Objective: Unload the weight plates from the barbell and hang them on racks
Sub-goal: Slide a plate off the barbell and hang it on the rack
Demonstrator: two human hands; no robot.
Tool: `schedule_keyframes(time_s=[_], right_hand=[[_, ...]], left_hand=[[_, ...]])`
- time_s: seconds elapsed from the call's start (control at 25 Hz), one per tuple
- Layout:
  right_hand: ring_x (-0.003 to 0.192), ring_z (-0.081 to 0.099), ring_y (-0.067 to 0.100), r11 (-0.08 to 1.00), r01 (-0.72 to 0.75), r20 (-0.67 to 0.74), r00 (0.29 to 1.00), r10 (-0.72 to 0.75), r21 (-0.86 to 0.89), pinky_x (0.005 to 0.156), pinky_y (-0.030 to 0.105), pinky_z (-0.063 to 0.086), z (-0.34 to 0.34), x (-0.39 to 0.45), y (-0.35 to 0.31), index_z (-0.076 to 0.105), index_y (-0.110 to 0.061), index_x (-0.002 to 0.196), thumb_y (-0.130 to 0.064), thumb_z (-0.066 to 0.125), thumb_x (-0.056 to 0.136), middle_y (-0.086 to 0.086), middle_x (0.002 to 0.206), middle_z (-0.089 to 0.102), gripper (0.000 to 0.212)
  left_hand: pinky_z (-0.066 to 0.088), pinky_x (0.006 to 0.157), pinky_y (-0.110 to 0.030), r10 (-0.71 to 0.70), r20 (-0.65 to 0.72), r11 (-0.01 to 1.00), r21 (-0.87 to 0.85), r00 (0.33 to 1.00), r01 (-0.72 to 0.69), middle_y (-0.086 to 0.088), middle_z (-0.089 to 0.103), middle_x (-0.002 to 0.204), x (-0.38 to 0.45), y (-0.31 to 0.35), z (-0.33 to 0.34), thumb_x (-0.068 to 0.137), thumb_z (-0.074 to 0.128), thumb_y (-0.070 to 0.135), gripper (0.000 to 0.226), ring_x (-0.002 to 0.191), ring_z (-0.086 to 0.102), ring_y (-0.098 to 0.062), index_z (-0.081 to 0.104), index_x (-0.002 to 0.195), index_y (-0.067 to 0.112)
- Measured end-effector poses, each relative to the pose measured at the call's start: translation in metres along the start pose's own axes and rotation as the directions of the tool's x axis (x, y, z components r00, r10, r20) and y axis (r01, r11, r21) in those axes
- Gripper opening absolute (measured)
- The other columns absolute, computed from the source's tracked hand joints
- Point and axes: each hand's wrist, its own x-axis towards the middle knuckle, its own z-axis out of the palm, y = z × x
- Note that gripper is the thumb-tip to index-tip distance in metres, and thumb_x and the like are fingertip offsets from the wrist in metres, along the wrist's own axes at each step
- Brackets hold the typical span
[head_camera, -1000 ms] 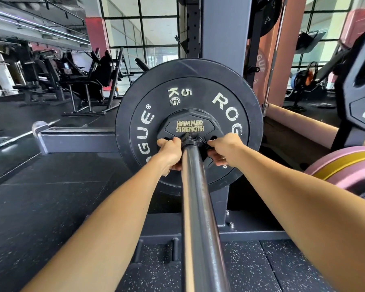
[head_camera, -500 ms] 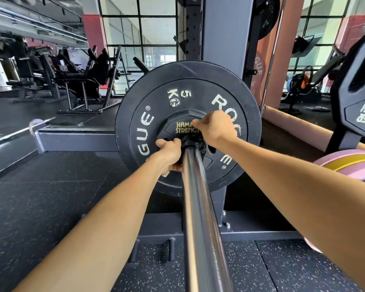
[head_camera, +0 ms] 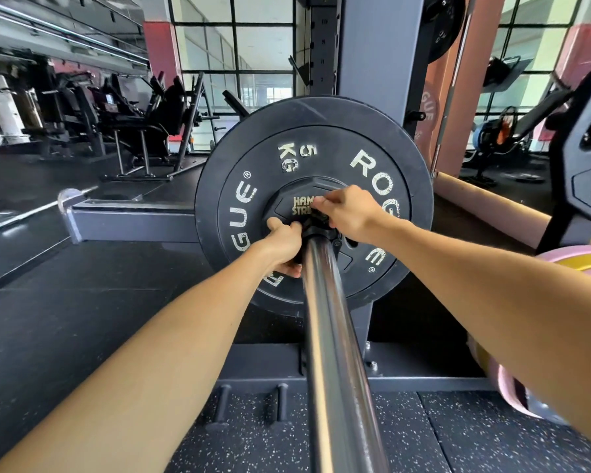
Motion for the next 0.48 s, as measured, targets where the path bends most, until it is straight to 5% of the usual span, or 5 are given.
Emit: schedule_keyframes(time_s=[0.12, 0.28, 0.4, 0.48], right_hand=[[0.066, 0.067, 0.034, 0.957, -0.208, -0.149, 0.959, 0.240, 0.201, 0.068, 0.045, 0.059, 0.010, -0.002, 0.026, 0.061, -0.002, 0.073, -0.033, 0.046, 0.082, 0.017, 0.076, 0.069, 0.036], [0.037, 0.059, 0.024, 0.664, -0.481, 0.090, 0.842, 0.533, 0.572, 0.042, 0.033, 0.055, 0.032, -0.014, 0.042, 0.060, 0.001, 0.072, -0.003, 0.052, 0.087, 0.018, 0.065, 0.064, 0.017], [0.033, 0.059, 0.018, 0.521, -0.529, 0.212, 0.809, 0.548, 0.670, 0.033, 0.024, 0.048, 0.045, -0.020, 0.042, 0.057, -0.001, 0.083, 0.000, 0.051, 0.093, 0.016, 0.069, 0.063, 0.012], [0.031, 0.058, 0.017, 0.464, -0.538, 0.229, 0.790, 0.568, 0.704, 0.032, 0.023, 0.046, 0.047, -0.018, 0.044, 0.057, -0.001, 0.082, 0.001, 0.051, 0.094, 0.015, 0.064, 0.063, 0.014]], left_hand=[[0.060, 0.076, -0.050, -0.017, -0.012, 0.992, 0.125, 1.000, 0.019, -0.010, 0.049, 0.094, -0.008, 0.011, -0.002, 0.101, 0.022, 0.058, 0.040, 0.075, 0.069, -0.036, 0.017, 0.114, 0.020], [0.062, 0.075, -0.042, -0.059, 0.035, 0.975, 0.218, 0.998, 0.050, 0.003, 0.047, 0.109, -0.013, 0.016, 0.001, 0.076, 0.018, 0.092, 0.089, 0.084, 0.070, -0.026, 0.027, 0.135, 0.026], [0.053, 0.068, -0.036, -0.011, 0.057, 0.989, 0.145, 0.998, 0.003, 0.002, 0.036, 0.128, -0.013, 0.015, 0.007, 0.087, 0.025, 0.082, 0.065, 0.091, 0.058, -0.017, 0.030, 0.127, 0.030], [0.056, 0.082, -0.042, -0.007, 0.042, 0.994, 0.111, 0.999, 0.002, -0.002, 0.037, 0.136, -0.004, 0.011, 0.010, 0.087, 0.031, 0.079, 0.074, 0.114, 0.055, -0.023, 0.032, 0.137, 0.024]])
